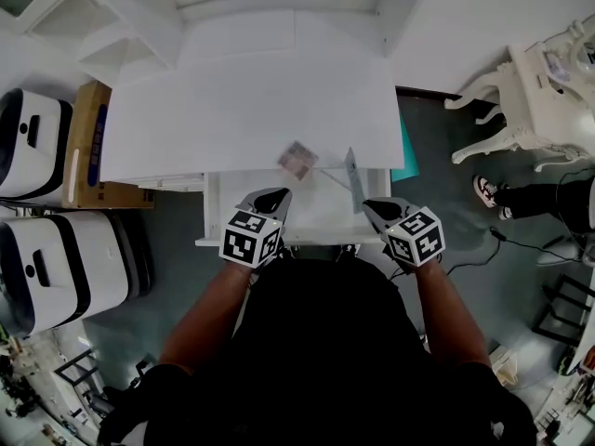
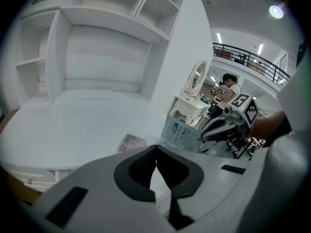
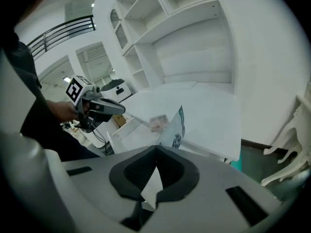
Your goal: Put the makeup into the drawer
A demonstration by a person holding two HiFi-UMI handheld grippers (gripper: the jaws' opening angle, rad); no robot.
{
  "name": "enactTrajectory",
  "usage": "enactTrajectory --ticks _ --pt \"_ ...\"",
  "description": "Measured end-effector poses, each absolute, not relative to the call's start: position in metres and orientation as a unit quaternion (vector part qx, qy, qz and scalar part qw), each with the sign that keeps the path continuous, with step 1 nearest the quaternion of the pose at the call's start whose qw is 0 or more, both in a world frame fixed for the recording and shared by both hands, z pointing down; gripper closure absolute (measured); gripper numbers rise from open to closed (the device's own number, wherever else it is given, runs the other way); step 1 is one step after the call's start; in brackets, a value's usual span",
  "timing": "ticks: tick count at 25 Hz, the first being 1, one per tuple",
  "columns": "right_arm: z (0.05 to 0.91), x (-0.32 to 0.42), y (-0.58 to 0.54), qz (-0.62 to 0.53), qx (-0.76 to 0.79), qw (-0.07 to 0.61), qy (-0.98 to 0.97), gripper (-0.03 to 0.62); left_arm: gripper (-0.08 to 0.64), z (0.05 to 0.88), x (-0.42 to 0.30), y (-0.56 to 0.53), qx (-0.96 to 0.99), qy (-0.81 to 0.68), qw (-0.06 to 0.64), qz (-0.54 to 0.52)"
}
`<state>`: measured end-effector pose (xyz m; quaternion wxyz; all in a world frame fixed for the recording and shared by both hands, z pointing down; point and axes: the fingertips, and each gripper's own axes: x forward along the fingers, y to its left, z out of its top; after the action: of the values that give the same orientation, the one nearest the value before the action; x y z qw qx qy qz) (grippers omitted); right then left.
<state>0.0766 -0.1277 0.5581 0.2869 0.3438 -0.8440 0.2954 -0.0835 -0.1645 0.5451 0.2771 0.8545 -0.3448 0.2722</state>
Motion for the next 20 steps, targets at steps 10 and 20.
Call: enactTrajectory --ticks 10,20 --pt "0.551 0.058 -0.109 0.271 0.269 0.336 -0.861 0.565 0.549 0.548 -0.098 -0.163 0.845 -0.362 0.285 0.271" --pt "0.605 0.032 -0.107 0.251 0.224 0.398 -0.854 0.565 0.549 0.548 -0.104 -0.16 0.837 -0.375 0.291 0.27"
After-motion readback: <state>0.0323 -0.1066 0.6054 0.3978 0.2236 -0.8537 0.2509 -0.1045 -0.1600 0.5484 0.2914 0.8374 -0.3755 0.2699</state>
